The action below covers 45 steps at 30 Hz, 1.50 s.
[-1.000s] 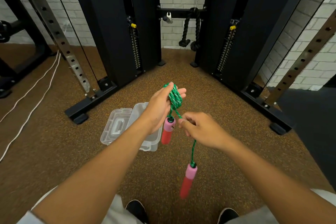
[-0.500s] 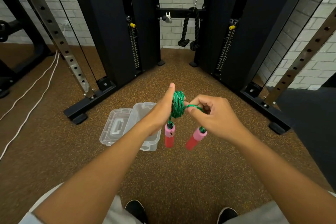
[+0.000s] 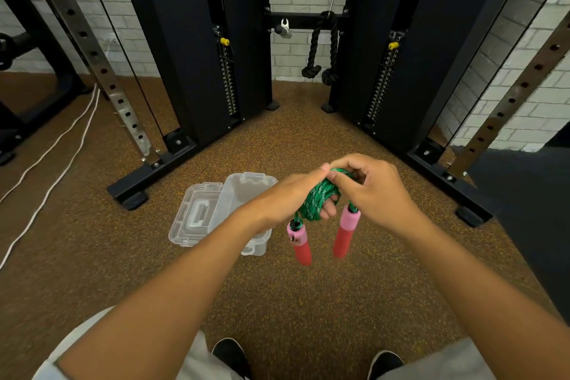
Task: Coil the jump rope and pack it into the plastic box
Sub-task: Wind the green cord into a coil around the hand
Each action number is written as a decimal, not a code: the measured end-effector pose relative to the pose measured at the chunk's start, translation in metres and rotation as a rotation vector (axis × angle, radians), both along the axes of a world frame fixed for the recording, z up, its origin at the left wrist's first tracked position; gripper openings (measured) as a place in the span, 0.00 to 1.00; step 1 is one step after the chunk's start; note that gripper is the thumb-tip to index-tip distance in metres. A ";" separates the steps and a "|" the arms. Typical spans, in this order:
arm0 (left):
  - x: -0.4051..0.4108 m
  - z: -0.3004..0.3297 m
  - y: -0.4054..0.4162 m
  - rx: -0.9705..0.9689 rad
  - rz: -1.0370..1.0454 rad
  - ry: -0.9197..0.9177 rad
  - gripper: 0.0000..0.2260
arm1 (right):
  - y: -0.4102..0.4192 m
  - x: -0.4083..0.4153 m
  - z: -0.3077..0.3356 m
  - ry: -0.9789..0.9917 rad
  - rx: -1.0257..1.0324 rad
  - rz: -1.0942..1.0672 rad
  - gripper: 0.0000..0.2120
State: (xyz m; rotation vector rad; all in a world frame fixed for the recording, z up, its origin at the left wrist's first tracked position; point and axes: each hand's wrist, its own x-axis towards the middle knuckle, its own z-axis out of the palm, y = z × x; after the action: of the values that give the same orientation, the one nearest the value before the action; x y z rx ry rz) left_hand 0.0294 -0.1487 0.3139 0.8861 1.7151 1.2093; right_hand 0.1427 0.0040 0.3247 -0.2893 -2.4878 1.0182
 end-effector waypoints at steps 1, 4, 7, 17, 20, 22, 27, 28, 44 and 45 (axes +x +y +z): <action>0.000 0.002 -0.001 0.015 0.001 -0.018 0.28 | 0.002 0.000 -0.001 -0.001 -0.020 0.004 0.05; -0.001 0.003 -0.002 0.044 0.019 -0.045 0.17 | 0.008 -0.002 -0.006 -0.022 -0.058 0.007 0.06; -0.001 0.003 -0.003 0.054 0.025 -0.046 0.12 | 0.011 -0.003 -0.008 -0.041 -0.101 0.020 0.07; -0.002 0.010 -0.006 0.289 0.049 -0.359 0.13 | 0.007 -0.004 -0.012 0.023 -0.312 0.038 0.11; -0.003 0.011 -0.006 0.324 0.055 -0.415 0.15 | -0.001 -0.006 -0.021 0.007 -0.456 0.045 0.12; -0.003 0.011 -0.006 0.345 0.082 -0.443 0.15 | -0.006 -0.008 -0.025 0.004 -0.527 0.051 0.13; -0.005 0.012 -0.007 0.422 0.142 -0.520 0.17 | -0.012 -0.011 -0.030 -0.048 -0.616 0.028 0.13; -0.006 0.012 -0.008 0.441 0.150 -0.535 0.18 | -0.012 -0.011 -0.033 -0.070 -0.575 0.032 0.13; -0.007 0.013 -0.002 0.485 0.367 -0.348 0.20 | -0.031 -0.014 -0.026 -0.243 -0.689 0.113 0.07; -0.007 0.013 -0.001 0.460 0.371 -0.314 0.20 | -0.032 -0.014 -0.023 -0.250 -0.662 0.109 0.07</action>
State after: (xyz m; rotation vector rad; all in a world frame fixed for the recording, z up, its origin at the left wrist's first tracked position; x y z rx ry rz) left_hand 0.0227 -0.1500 0.3266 0.5988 1.4021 1.9334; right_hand 0.1291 -0.0282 0.3013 -0.5063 -2.3111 1.9435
